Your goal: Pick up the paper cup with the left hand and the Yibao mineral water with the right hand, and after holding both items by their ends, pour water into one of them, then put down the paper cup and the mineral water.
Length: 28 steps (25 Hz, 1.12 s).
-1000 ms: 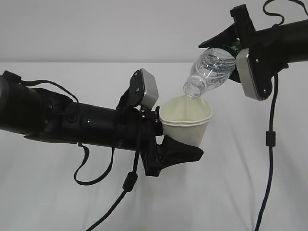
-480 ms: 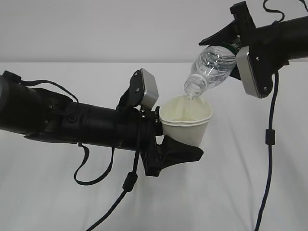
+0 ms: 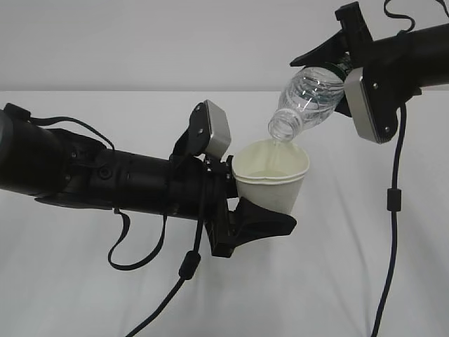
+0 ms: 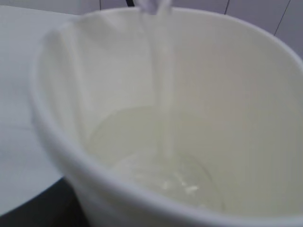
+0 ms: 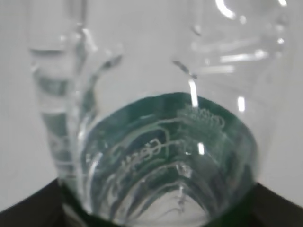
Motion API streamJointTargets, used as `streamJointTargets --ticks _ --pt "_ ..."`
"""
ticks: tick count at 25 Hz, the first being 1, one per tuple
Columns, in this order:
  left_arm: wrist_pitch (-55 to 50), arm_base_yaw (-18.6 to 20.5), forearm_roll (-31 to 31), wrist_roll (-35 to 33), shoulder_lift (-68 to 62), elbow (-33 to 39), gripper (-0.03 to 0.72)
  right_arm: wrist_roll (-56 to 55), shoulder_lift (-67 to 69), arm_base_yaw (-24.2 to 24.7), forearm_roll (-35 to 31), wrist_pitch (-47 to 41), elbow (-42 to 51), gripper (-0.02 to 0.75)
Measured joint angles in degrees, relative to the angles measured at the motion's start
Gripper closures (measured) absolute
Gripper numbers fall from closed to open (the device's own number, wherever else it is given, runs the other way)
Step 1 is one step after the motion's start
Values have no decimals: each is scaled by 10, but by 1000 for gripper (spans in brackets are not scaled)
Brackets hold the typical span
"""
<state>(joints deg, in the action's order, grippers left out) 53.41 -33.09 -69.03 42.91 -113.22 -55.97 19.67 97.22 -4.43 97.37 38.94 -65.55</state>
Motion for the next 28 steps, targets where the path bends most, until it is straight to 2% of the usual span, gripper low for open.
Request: streamJointTargets --ticks 28 --pt "-1 0 0 0 0 0 232 -1 -6 0 5 -2 -5 276"
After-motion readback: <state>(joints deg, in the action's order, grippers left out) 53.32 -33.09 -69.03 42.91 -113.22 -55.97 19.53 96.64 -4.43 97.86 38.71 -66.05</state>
